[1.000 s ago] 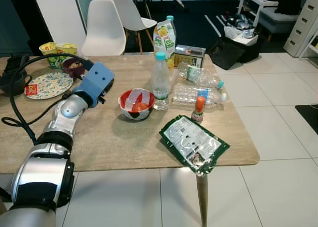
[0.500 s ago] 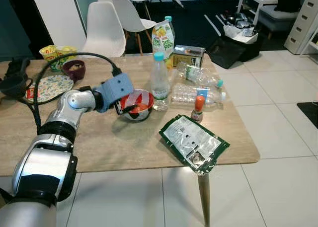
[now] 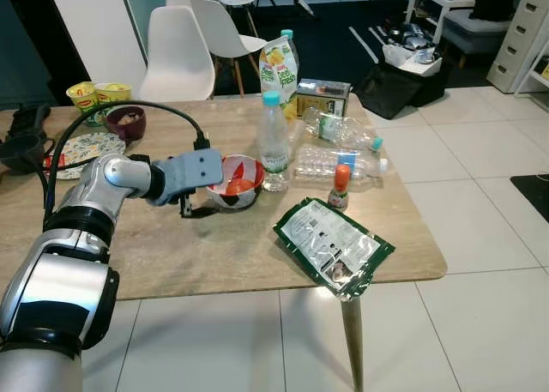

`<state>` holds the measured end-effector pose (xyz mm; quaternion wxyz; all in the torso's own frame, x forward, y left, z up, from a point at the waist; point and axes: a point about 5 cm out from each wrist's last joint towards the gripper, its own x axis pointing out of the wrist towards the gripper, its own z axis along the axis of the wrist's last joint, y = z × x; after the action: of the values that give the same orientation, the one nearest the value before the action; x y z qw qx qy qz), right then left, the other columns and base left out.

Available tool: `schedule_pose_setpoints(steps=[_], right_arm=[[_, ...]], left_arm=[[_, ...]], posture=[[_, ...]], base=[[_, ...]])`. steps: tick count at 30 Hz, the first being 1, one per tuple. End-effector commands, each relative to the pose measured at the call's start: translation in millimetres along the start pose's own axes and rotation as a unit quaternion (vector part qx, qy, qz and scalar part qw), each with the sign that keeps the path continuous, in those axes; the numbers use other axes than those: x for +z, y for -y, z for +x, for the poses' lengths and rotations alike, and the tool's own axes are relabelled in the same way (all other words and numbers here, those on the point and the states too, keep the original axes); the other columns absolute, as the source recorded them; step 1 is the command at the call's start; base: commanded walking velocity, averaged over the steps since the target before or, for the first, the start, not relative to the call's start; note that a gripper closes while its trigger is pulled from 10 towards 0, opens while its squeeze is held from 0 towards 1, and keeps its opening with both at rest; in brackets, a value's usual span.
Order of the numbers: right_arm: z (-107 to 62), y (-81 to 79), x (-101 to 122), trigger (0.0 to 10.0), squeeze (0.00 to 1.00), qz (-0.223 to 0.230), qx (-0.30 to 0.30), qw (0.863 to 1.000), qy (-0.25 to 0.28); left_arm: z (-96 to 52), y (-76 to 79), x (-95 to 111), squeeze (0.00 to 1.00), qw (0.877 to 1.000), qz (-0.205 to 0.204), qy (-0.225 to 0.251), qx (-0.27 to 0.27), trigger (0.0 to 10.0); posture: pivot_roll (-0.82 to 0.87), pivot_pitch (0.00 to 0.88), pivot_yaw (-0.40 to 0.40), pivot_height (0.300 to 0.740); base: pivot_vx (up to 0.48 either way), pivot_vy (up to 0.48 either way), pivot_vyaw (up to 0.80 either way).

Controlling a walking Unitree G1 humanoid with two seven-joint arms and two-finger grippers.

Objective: Restocking fridge

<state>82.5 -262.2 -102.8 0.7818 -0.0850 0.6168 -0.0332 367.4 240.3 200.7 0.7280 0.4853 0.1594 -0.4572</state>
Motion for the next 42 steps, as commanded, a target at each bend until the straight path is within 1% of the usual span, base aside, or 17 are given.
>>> schedule_pose_setpoints(steps=[1,2,3,4,6,9,14,17,22,23,27,30,37,39,42], right_arm=[[-0.8,5.1,1,10.0,0.0,0.002,-0.003,1.0,0.002],[-0.8,5.1,1,10.0,0.0,0.002,-0.003,1.0,0.002],[-0.9,5.9,1,10.0,0.0,0.001,-0.003,1.0,0.002],[-0.9,5.9,1,10.0,0.0,0.001,-0.003,1.0,0.002],[-1.1,7.0,1,10.0,0.0,-0.002,-0.004,1.0,0.003],[-1.4,7.3,-3,10.0,0.0,-0.014,-0.001,1.0,-0.001],[-2.0,7.5,-10,10.0,0.0,-0.023,0.001,1.0,-0.008],[-2.6,8.8,-14,10.0,0.0,-0.023,0.0,1.0,-0.013],[-3.9,10.7,-23,10.0,0.0,-0.023,-0.001,1.0,-0.021],[-3.9,10.7,-23,10.0,0.0,-0.023,-0.001,1.0,-0.021],[-4.1,10.0,-26,10.0,0.0,-0.025,0.0,0.999,-0.021],[-4.2,9.6,-27,10.0,0.0,-0.027,0.001,0.999,-0.021],[-5.4,12.2,-32,10.0,0.0,-0.034,-0.002,0.999,-0.024],[-5.7,12.7,-34,10.0,0.0,-0.035,-0.002,0.999,-0.025],[-6.4,13.7,-38,10.0,0.0,-0.035,-0.003,0.999,-0.028]], left_arm=[[-8.5,1.3,-13,0.0,0.999,0.007,-0.048,0.0,10.0],[-8.5,1.3,-13,0.0,0.999,0.007,-0.048,0.0,10.0],[-7.8,2.3,-16,0.0,0.998,0.009,-0.067,0.0,10.0],[-7.8,2.3,-16,0.0,0.998,0.009,-0.067,0.0,10.0],[-5.0,5.6,-21,0.0,0.996,0.013,-0.093,-0.007,10.0],[0.9,6.7,-20,0.0,0.994,0.023,-0.104,0.0,10.0],[4.2,6.5,-20,0.0,0.993,0.039,-0.114,0.008,10.0],[3.9,2.9,-18,0.0,0.992,0.048,-0.119,0.02,10.0],[-0.5,-12.7,-8,0.0,0.986,0.082,-0.14,0.039,10.0],[-0.5,-12.7,-8,0.0,0.986,0.082,-0.14,0.039,10.0],[0.0,-18.0,-5,0.0,0.979,0.112,-0.16,0.056,10.0],[1.2,-20.5,-2,0.0,0.977,0.121,-0.161,0.07,10.0],[8.4,-16.5,-4,0.0,0.977,0.117,-0.158,0.081,10.0],[9.2,-16.4,-4,0.0,0.976,0.124,-0.159,0.086,10.0],[10.2,-17.4,-2,0.0,0.977,0.118,-0.15,0.095,10.0]], posture=[[-0.02,0.0,0.002,0.74],[-0.02,0.0,0.002,0.74],[-0.02,0.0,0.002,0.74],[-0.02,0.0,0.002,0.74],[-0.02,0.0,-0.004,0.74],[-0.02,0.0,-0.018,0.74],[-0.03,0.0,-0.019,0.74],[-0.04,0.0,-0.015,0.74],[-0.05,0.0,-0.009,0.74],[-0.05,0.0,-0.009,0.74],[-0.05,0.0,-0.009,0.74],[-0.06,0.0,-0.011,0.74],[-0.08,0.0,0.0,0.74],[-0.09,0.0,0.001,0.74],[-0.09,0.0,0.004,0.74]], base=[[0.0,0.0,0.0],[0.0,0.0,0.0],[0.0,0.0,0.0],[0.0,0.0,0.0],[0.0,0.0,0.0],[0.0,0.0,0.0],[0.0,0.0,0.0],[0.0,0.0,0.0],[0.0,0.0,0.0],[0.0,0.0,0.0],[0.0,0.0,0.0],[0.0,0.0,0.0],[0.0,0.0,0.0],[0.0,0.0,0.0],[0.0,0.0,0.0]])
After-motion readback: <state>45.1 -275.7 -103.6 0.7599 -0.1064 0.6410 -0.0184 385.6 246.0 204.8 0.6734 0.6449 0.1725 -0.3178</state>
